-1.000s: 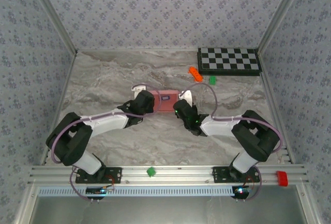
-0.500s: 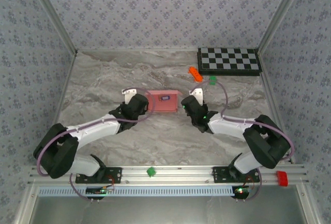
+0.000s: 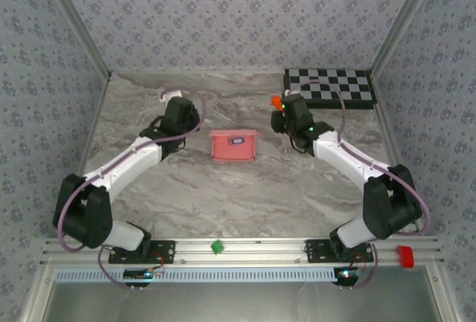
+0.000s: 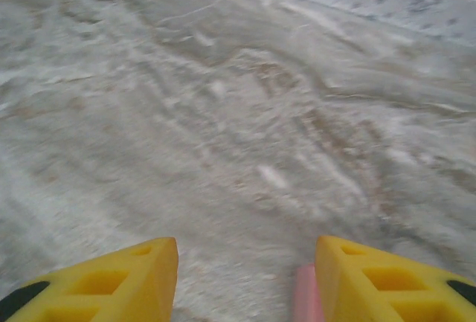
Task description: Fold the paper box
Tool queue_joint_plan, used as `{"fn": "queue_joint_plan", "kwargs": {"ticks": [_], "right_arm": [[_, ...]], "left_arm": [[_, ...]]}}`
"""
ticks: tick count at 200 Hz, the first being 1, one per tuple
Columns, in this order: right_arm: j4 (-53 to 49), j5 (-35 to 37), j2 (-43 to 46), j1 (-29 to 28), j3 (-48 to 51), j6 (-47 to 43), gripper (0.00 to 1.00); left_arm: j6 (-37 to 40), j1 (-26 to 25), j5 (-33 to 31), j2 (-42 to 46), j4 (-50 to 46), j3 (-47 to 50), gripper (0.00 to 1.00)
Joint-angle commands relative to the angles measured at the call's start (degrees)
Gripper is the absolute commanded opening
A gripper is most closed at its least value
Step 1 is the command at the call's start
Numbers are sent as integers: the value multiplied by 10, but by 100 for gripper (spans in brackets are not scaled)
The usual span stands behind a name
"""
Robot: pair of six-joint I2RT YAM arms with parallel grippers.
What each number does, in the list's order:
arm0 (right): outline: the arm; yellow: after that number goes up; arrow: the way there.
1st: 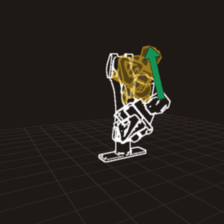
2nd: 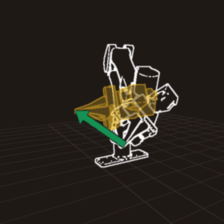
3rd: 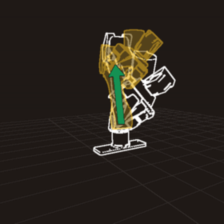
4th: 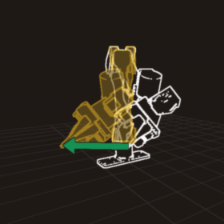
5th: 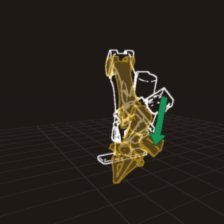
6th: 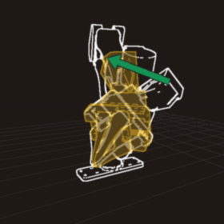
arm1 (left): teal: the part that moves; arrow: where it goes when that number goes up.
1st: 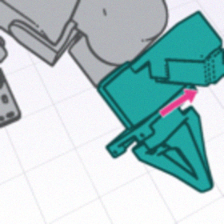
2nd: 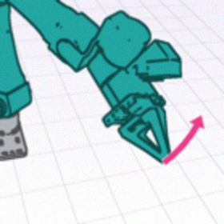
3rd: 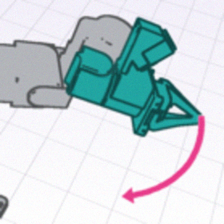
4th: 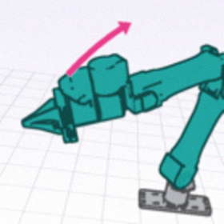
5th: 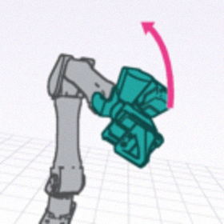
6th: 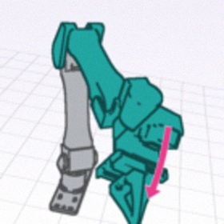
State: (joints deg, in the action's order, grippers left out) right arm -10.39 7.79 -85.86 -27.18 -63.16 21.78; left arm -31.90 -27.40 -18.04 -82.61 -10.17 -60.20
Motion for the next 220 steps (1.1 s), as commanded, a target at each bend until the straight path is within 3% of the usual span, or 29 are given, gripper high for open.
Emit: {"fn": "queue_joint_plan", "kwargs": {"ticks": [1,35,92,220], "right_arm": [[-58,-124,-36,2,-61,-34,35],[-84,-200,-85,-1,-112,-36,37],[-109,-218,-126,-13,-124,-48,37],[-104,-219,-155,-28,-106,-25,37]], "left_arm": [[25,14,133,-37,-40,-52,51],[32,15,234,-96,-70,-102,50],[32,14,286,-126,-72,-97,47],[6,4,283,-137,-65,-59,46]]}}
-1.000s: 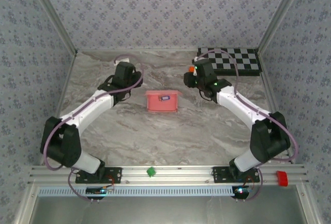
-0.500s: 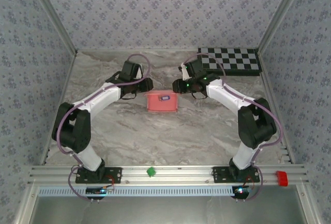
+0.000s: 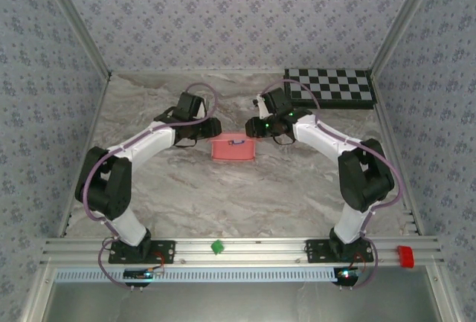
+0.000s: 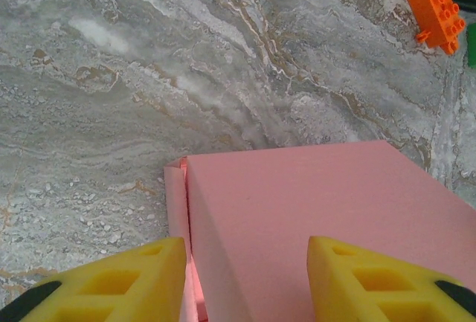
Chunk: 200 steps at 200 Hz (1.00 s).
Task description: Fold the paper box
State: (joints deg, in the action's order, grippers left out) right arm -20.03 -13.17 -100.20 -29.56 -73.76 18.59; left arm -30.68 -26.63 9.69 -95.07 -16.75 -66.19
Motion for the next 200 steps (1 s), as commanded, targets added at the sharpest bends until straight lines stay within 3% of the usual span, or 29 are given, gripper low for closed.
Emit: {"fn": "queue_joint_plan", "kwargs": {"ticks": [1,157,200], "right_arm": [[-8,-10,-12,-4,0,7,37],[-4,28,-63,-14,34,20,37],[-6,24,-85,-14,19,13,35]], "left_arm": [[-6,-4,6,-13,1,1,46],[-48,-33,-5,-34,43,59,45],[-74,-39,-6,-31,57,81,39]]}}
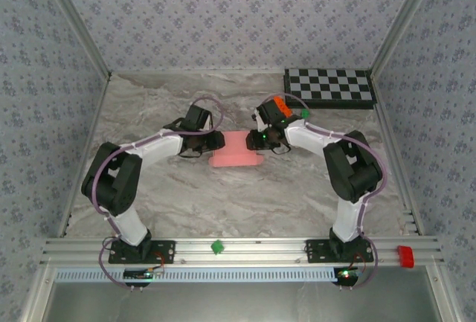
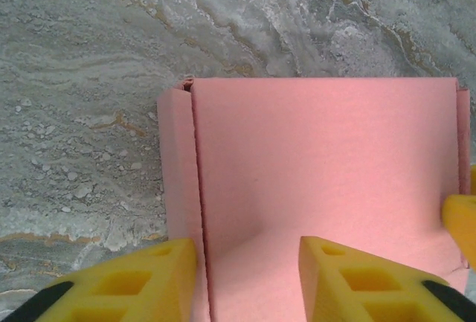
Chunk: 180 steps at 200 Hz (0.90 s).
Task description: Fold the paper box
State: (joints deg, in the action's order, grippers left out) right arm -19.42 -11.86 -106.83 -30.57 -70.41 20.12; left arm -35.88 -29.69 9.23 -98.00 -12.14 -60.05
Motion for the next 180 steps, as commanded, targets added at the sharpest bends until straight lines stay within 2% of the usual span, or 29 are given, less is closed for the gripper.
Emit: {"fn": "queue_joint_plan", "kwargs": {"ticks": [1,118,148,180], "right_arm": [[-12,10,-20,-4,-15,-2,35],[-107,44,-109,-11,-150,-119,34],[-119,59,-101,-9,-169,-127,39],[-132,73,-75,1,-187,-118,44]], "left_arm": [[-23,-8,-1,-1,12,20,39],[-131,-88,-61,65,32,94,38],[-133,-98,-69,81,24,90,39],[-98,-97,-100,109,-28,58,45]]}}
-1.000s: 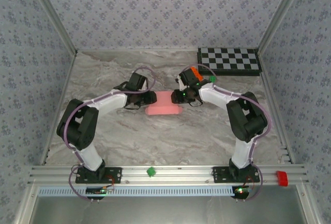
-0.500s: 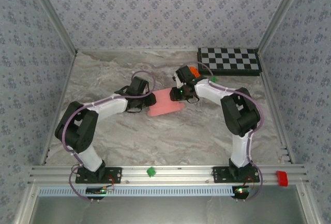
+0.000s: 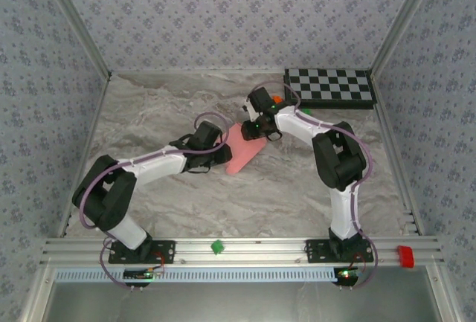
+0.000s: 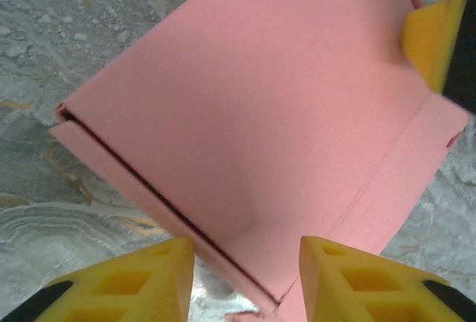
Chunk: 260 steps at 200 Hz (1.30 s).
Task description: Fold the paper box
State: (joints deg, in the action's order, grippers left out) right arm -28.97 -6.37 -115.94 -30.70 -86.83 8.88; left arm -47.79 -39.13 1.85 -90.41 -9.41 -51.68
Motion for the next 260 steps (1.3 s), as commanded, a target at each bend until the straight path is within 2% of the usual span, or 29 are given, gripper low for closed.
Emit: {"fn": "queue_joint_plan", "kwargs": {"ticks": [1,31,50,89,113,134,200,260], "right_arm": [[-36,18,17,3,-23,-4,44],[-27,5,58,31,-5,18,45],[-4,-11,94,46,39,41,45],[57,-40,194,78,177,90,45],[86,-46,265,89,274,99,45],[96,-33,322,93,338,116,45],[162,-19,485,91,494,185,46],[180,-39,478,92,514,178,47]], "left_arm": [[22,-2,-28,33,-58,-27,46],[85,10,-70,50,-124,-73,54],[137,34,-63,44,-132,-91,59],[270,94,30,-12,-102,-130,68],[336,118,113,-62,-85,-163,68],[373,124,147,-100,-80,-188,68],[377,132,202,-182,-66,-219,68],[326,128,225,-161,-33,-164,64]]}}
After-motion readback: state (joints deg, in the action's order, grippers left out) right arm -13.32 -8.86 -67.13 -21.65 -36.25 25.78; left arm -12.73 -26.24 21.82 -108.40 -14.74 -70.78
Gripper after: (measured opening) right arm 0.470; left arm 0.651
